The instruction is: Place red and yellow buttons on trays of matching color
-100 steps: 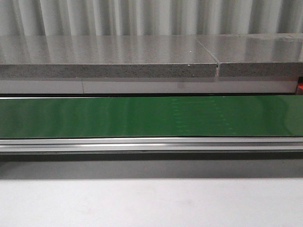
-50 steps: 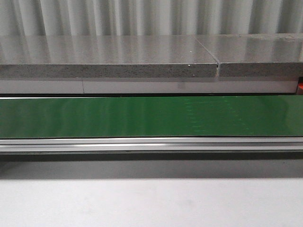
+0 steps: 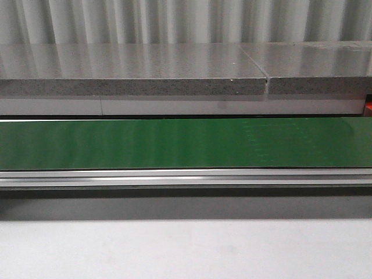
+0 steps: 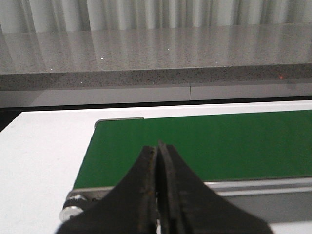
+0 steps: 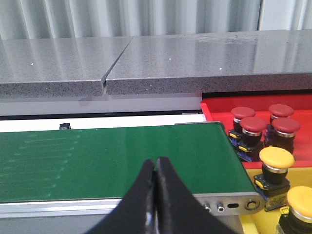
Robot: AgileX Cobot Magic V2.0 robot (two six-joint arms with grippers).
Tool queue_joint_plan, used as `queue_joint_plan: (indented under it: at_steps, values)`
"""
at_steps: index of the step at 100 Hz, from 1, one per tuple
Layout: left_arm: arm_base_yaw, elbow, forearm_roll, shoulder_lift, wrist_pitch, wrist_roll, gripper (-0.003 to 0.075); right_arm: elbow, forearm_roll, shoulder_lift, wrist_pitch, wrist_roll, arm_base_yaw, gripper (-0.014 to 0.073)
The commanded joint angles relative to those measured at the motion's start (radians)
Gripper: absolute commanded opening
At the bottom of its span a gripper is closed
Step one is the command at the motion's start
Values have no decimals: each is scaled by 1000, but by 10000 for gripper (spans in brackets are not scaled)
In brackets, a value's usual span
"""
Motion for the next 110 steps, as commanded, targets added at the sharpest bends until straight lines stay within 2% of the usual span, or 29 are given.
queue_joint_plan:
  at_steps: [1, 5, 19, 55, 110]
  values:
    - [0, 66, -32, -66, -138, -13, -20, -19, -9, -22, -85, 0, -8, -71]
    - [0, 61, -32, -57, -69, -13, -20, -19, -9, -22, -85, 0, -8, -71]
    - [0, 61, -1, -60, -33, -13, -20, -19, -9, -20, -84, 0, -8, -71]
    - [0, 61, -1, -60, -86, -13, -20, -19, -9, -20, -84, 0, -8, -71]
    - [0, 61, -1, -60, -84, -13, -20, -19, -9, -20, -84, 0, -8, -71]
